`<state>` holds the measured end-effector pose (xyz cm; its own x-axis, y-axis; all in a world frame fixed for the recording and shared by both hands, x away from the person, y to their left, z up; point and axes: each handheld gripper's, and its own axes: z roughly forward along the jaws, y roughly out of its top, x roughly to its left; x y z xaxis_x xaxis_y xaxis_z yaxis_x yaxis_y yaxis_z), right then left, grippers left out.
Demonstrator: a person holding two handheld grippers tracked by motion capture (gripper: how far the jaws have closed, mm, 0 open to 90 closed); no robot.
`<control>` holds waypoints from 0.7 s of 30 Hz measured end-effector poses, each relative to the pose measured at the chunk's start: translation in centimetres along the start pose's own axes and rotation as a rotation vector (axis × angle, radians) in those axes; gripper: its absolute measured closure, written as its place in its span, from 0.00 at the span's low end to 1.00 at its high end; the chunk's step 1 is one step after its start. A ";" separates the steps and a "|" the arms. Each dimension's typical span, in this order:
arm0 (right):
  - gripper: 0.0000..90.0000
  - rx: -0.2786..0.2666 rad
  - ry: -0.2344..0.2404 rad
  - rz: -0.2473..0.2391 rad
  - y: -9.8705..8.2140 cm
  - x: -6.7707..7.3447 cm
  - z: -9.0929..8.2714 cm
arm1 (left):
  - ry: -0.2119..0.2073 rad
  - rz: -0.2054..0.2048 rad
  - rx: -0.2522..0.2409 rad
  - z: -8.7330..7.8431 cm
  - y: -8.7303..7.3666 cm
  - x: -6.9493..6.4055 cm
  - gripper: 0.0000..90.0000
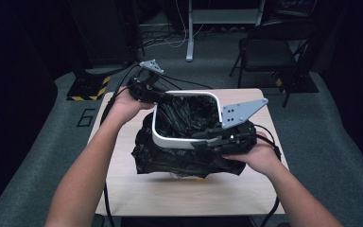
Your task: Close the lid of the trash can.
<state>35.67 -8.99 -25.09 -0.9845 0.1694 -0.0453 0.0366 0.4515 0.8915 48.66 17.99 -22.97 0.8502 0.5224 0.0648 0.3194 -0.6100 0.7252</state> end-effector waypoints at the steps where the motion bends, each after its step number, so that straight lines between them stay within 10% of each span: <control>1: 0.87 -0.008 0.002 0.005 -0.2 -0.1 0.0 | 0.006 0.001 -0.004 0.0 -0.1 -0.1 0.88; 21: 0.88 -0.008 -0.014 0.005 -1.5 -0.1 0.5 | -0.060 -0.026 -0.066 1.3 -1.6 0.6 0.88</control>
<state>35.78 -9.28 -26.63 -0.9819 0.1833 -0.0473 0.0397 0.4436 0.8954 49.22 18.52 -24.99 0.8663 0.4995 0.0053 0.3151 -0.5547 0.7700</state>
